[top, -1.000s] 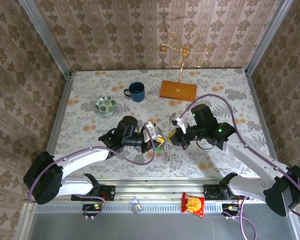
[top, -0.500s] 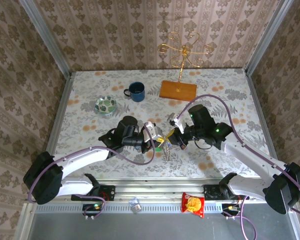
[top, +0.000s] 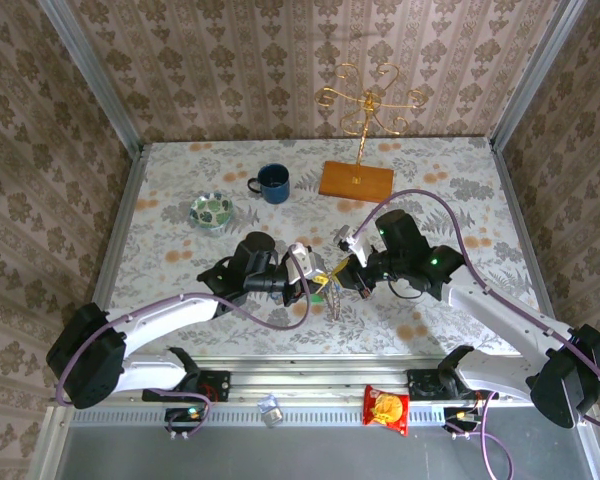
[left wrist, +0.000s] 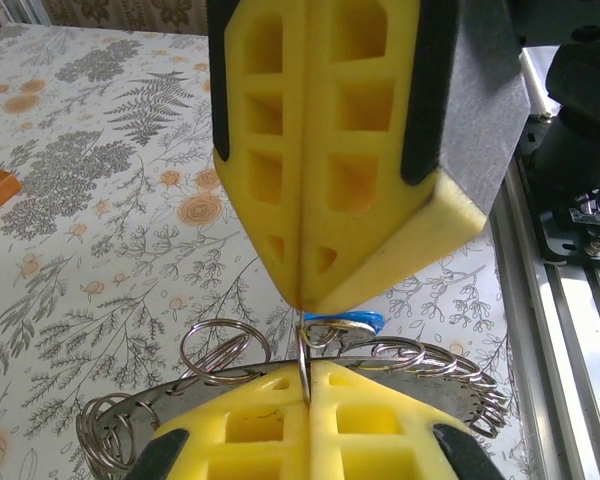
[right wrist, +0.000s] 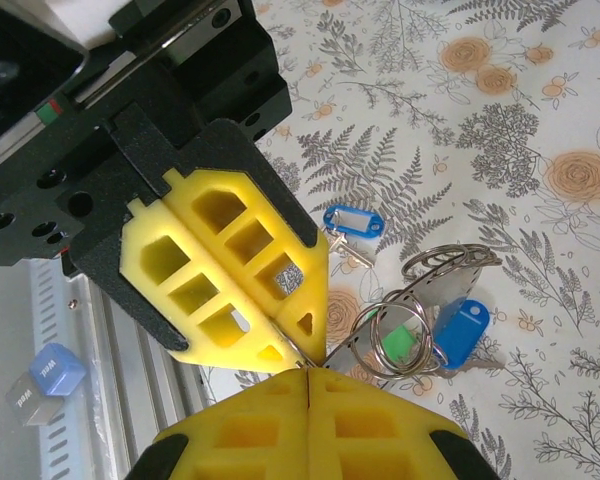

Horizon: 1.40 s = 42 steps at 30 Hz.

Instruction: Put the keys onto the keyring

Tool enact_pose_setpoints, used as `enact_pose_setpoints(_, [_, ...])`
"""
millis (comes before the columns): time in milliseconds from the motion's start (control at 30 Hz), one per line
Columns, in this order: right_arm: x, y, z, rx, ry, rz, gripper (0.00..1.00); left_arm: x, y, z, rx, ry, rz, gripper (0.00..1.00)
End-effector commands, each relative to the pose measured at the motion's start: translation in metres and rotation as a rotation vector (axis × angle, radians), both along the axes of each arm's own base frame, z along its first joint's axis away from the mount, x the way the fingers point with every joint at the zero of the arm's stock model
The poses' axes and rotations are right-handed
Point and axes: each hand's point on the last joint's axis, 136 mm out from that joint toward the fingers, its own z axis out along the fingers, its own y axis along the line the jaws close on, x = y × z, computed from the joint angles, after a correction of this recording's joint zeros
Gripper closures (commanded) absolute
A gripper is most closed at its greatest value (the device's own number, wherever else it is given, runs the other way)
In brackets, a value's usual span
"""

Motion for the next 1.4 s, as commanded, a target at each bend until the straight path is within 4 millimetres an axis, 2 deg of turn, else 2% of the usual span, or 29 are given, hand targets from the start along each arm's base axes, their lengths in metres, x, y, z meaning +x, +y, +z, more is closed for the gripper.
enact_pose_setpoints(0, [0.004,-0.007,-0.007,-0.039,-0.010,-0.040,1.00,-0.011,-0.009,0.018,-0.064,-0.079,-0.063,1.00])
enact_pose_setpoints(233, [0.001,-0.010,-0.012,-0.055,-0.007,-0.042,1.00,-0.011,-0.009,0.023,-0.090,-0.120,-0.069,1.00])
enact_pose_setpoints(333, [0.003,-0.014,-0.012,-0.069,-0.023,-0.054,0.97,-0.012,-0.009,0.022,-0.094,-0.125,-0.072,1.00])
enact_pose_setpoints(533, [0.006,-0.021,-0.010,-0.085,-0.083,-0.074,0.72,-0.014,-0.009,0.020,-0.103,-0.126,-0.082,1.00])
enact_pose_setpoints(667, [0.005,-0.024,-0.002,-0.081,-0.190,-0.046,0.63,-0.016,-0.009,0.020,-0.124,-0.143,-0.093,1.00])
enact_pose_setpoints(833, [-0.023,-0.010,0.013,0.031,-0.411,0.194,0.56,-0.016,-0.011,0.027,-0.180,-0.214,-0.115,1.00])
enact_pose_setpoints(933, [-0.027,-0.008,0.010,0.021,-0.440,0.245,0.57,-0.016,-0.011,0.029,-0.202,-0.223,-0.133,1.00])
enact_pose_setpoints(1133, [-0.022,-0.004,0.006,-0.005,-0.471,0.263,0.62,-0.025,-0.014,0.026,-0.229,-0.209,-0.196,1.00])
enact_pose_setpoints(1367, [-0.026,-0.003,0.004,-0.009,-0.470,0.286,0.76,-0.028,-0.014,0.027,-0.251,-0.219,-0.220,1.00])
